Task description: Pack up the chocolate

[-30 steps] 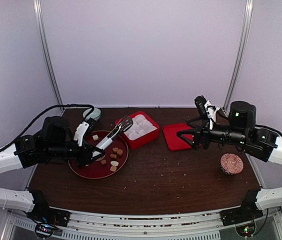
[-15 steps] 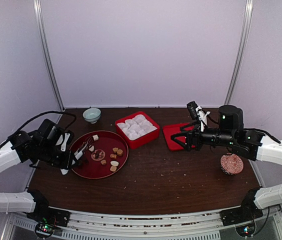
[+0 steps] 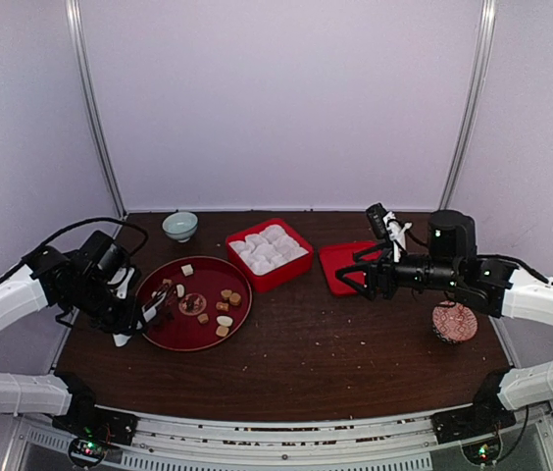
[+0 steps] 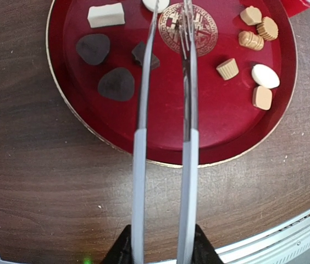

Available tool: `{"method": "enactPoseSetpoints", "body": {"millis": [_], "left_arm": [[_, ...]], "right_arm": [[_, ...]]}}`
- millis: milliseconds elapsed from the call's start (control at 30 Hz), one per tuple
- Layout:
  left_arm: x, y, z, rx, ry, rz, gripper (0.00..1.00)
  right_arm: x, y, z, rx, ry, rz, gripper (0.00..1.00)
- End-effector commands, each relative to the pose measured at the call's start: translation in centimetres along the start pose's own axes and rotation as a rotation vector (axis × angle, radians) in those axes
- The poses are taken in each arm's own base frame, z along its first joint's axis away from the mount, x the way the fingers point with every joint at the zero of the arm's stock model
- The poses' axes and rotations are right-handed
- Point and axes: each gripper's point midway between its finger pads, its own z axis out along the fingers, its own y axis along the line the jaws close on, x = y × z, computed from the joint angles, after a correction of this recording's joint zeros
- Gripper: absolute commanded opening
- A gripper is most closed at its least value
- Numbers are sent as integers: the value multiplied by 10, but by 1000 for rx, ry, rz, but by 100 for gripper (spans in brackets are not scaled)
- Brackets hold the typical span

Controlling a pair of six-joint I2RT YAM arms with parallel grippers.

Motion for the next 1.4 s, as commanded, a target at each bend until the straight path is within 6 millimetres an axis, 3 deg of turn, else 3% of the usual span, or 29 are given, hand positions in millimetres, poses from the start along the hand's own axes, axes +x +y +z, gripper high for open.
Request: {"method": "enactPoseSetpoints", "body": {"millis": [0,433,867,1200,1367], "left_arm": [[-4,1,1,-3,-2,-34,31],[9,16,6,-78,45,-60,36],[8,11,18,-68,86,-47,35],[3,6,17,-52,76,-38,21],[-11,-1,-1,-16,5,-34,13]], "right_arm": [[-3,1,-4,-11,-24,-14,76],[-1,4,-1,-34,-15,-17,76],[1,4,-4,-35,-14,-19,76],[1,3,-6,-23,-9,-26,76],[-1,3,-7,-21,-14,-28,75]]}}
